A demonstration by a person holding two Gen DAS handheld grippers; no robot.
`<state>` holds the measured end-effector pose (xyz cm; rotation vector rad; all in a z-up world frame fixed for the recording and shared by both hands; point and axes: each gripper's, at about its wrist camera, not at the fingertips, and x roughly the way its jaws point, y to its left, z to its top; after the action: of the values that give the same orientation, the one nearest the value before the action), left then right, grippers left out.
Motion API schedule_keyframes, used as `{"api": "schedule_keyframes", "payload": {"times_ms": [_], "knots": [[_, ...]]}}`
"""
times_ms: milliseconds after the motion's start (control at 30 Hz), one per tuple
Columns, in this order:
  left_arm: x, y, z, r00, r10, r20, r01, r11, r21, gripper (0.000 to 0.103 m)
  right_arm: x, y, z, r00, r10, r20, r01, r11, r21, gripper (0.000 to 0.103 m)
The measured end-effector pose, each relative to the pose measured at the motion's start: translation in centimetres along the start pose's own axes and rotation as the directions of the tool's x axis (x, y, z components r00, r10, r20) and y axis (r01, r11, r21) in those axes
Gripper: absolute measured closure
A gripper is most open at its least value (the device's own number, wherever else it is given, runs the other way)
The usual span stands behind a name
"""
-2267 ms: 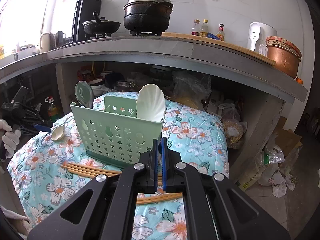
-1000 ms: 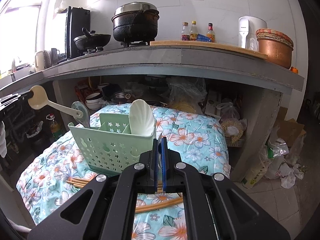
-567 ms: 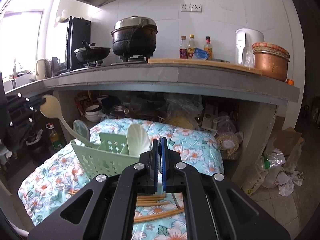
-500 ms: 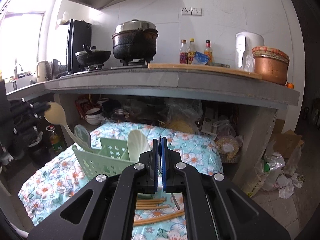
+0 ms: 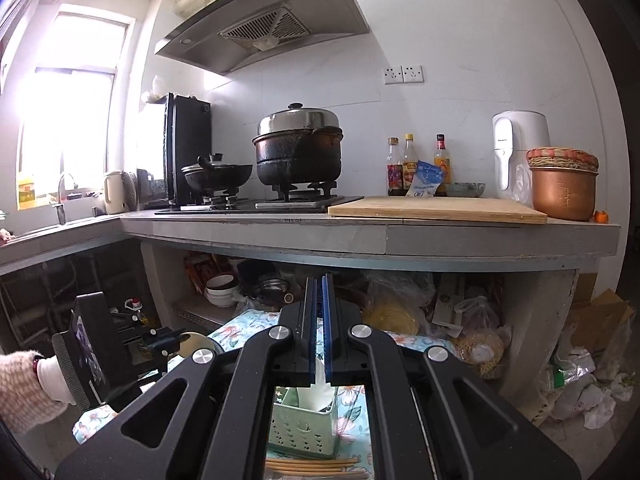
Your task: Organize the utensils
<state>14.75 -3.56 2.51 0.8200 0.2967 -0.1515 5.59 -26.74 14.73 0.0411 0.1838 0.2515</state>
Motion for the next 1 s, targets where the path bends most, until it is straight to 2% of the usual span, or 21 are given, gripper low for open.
{"api": "schedule_keyframes", "payload": {"times_ms": [133,233,300,333,367,433,500,567,633,767,867,933,1000], "knots": [[1.1,0.9,-0.8,0.995,-0.094,-0.023,0.091,0.989,-0.116,0.096,0.9,-0.3,-1.1,0.998,0.012,-0.064,-0.011,1.000,0.019,0.100],[1.6,2.0,-1.4,0.987,-0.158,-0.025,0.150,0.966,-0.210,0.085,1.7,-0.1,-2.5,0.989,0.045,-0.141,-0.044,0.999,0.011,0.099],[1.5,2.7,-1.7,0.982,-0.191,-0.003,0.184,0.946,-0.267,0.069,2.8,0.3,-4.2,0.971,0.076,-0.227,-0.078,0.997,-0.002,0.097],[1.3,3.3,-1.8,0.979,-0.204,0.014,0.198,0.933,-0.301,0.064,3.4,0.7,-5.4,0.955,0.096,-0.281,-0.102,0.995,-0.009,0.088],[1.1,3.6,-2.0,0.978,-0.209,0.028,0.207,0.923,-0.324,0.055,3.9,1.1,-6.4,0.938,0.119,-0.326,-0.129,0.992,-0.009,0.073],[0.8,4.3,-2.5,0.974,-0.221,0.056,0.226,0.903,-0.367,0.051,4.7,1.9,-8.4,0.907,0.153,-0.392,-0.171,0.985,-0.012,0.066],[0.5,4.8,-3.0,0.973,-0.219,0.069,0.228,0.887,-0.400,0.049,5.6,3.7,-10.9,0.866,0.168,-0.471,-0.213,0.976,-0.044,0.066],[0.1,5.3,-3.5,0.974,-0.213,0.079,0.226,0.874,-0.429,0.046,6.3,5.5,-13.3,0.831,0.157,-0.534,-0.241,0.966,-0.090,0.066],[-0.5,6.1,-4.1,0.976,-0.198,0.091,0.218,0.860,-0.461,0.045,6.7,7.6,-15.4,0.810,0.124,-0.573,-0.263,0.951,-0.165,0.066],[-1.5,7.2,-5.7,0.982,-0.160,0.105,0.191,0.840,-0.508,0.043,7.5,10.7,-18.5,0.789,0.046,-0.613,-0.280,0.915,-0.292,0.066],[-1.7,7.9,-7.0,0.984,-0.157,0.089,0.179,0.818,-0.546,0.043,8.2,11.7,-20.0,0.768,0.007,-0.640,-0.293,0.893,-0.342,0.066],[-1.7,8.2,-8.0,0.985,-0.158,0.074,0.172,0.804,-0.569,0.043,8.5,12.3,-20.9,0.767,-0.047,-0.639,-0.279,0.874,-0.399,0.067],[-1.6,8.3,-8.9,0.985,-0.164,0.062,0.169,0.791,-0.587,0.043,8.9,12.7,-21.5,0.763,-0.090,-0.640,-0.261,0.863,-0.432,0.072]]}}
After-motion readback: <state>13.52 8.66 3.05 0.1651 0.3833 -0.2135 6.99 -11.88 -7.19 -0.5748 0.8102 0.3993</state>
